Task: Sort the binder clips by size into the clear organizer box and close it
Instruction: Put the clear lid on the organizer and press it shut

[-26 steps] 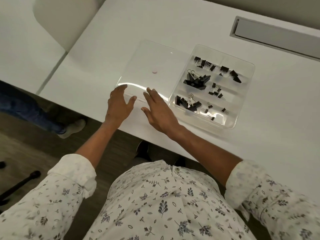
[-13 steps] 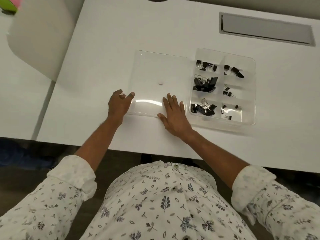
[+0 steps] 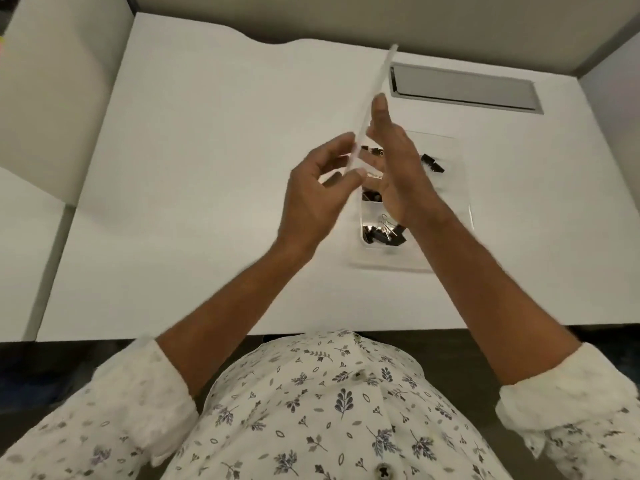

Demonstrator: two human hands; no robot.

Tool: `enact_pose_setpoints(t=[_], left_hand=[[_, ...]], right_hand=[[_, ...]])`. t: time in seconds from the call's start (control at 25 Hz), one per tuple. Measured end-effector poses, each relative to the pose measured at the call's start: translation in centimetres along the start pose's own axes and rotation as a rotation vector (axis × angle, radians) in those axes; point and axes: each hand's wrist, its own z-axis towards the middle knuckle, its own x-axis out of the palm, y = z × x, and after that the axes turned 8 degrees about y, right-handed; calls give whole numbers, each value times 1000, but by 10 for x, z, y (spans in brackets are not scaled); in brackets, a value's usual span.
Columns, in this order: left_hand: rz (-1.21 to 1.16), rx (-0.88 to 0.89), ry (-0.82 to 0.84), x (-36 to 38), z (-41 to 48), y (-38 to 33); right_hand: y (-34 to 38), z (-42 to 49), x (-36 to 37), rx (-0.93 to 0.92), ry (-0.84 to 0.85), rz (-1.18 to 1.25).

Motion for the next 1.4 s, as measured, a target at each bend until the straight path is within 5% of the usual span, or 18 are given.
enact_pose_setpoints(t=[0.24,0.36,0.52,0.72,1.16,1.4], left_hand=[[361,141,361,84,-6,39],[631,158,219,72,13,84],[978,-99,170,57,34,132],[879,-161,251,77,30,144],[933,-162,177,98,24,149],[1120,-86,93,111,59,151]], right_hand=[[-17,-11,-102,-147,-261,-22],[-44,-19,-159,-184,-279,147],[-95,-10,-220,-123,-329,53],[-139,7,-256,-163,-414,-517],[-177,6,-268,-302,-235,-729],[-157,28,-265,-321,-229,-1079]])
